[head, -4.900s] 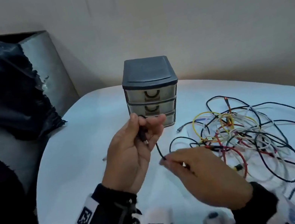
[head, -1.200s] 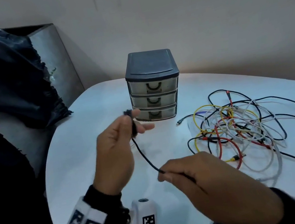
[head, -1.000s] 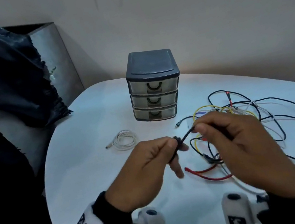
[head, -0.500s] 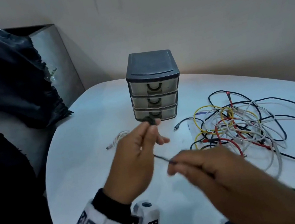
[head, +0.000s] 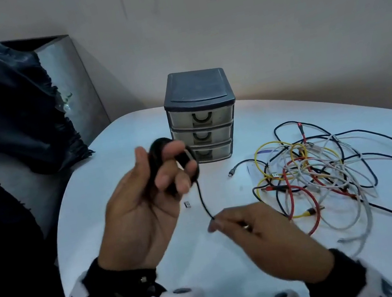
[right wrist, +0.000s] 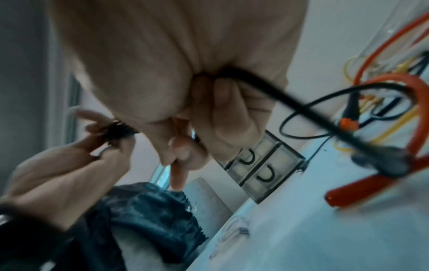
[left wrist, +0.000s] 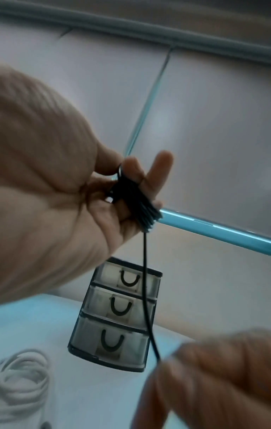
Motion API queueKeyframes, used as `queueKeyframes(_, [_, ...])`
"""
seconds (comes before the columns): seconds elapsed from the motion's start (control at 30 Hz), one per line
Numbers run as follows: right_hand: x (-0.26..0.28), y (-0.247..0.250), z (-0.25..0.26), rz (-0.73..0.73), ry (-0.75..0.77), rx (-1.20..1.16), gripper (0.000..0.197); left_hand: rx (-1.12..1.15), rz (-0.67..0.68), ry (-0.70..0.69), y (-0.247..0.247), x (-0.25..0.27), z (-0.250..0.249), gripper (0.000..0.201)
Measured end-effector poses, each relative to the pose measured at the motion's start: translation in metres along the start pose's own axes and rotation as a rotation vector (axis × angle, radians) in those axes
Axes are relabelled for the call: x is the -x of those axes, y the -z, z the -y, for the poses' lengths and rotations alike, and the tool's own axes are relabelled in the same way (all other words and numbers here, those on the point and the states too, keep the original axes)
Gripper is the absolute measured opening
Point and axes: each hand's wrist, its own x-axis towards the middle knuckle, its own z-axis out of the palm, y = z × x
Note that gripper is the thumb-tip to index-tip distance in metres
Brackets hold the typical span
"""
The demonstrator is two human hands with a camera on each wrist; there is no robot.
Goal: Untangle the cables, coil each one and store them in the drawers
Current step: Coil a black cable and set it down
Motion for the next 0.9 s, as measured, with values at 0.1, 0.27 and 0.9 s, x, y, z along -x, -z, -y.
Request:
queueKeyframes(0.1, [0.012,-0.006,0.018,0.156,0.097,0.123,0.025,-0.014,-0.12,-0.064,0.006,-0.005,-0.002,0.044])
queueKeyframes(0.27, [0.025,0.013,0.052,0.123,0.203,0.117,0.017,-0.923,-0.075,-0.123,0.018,-0.004,0.018,0.032])
queueKeyframes(0.9, [0.007,-0.015,0.013,0.026,-0.042,-0.17,0.016,0.157,-0.303,0.128,0.009,-0.009,0.009,0.034])
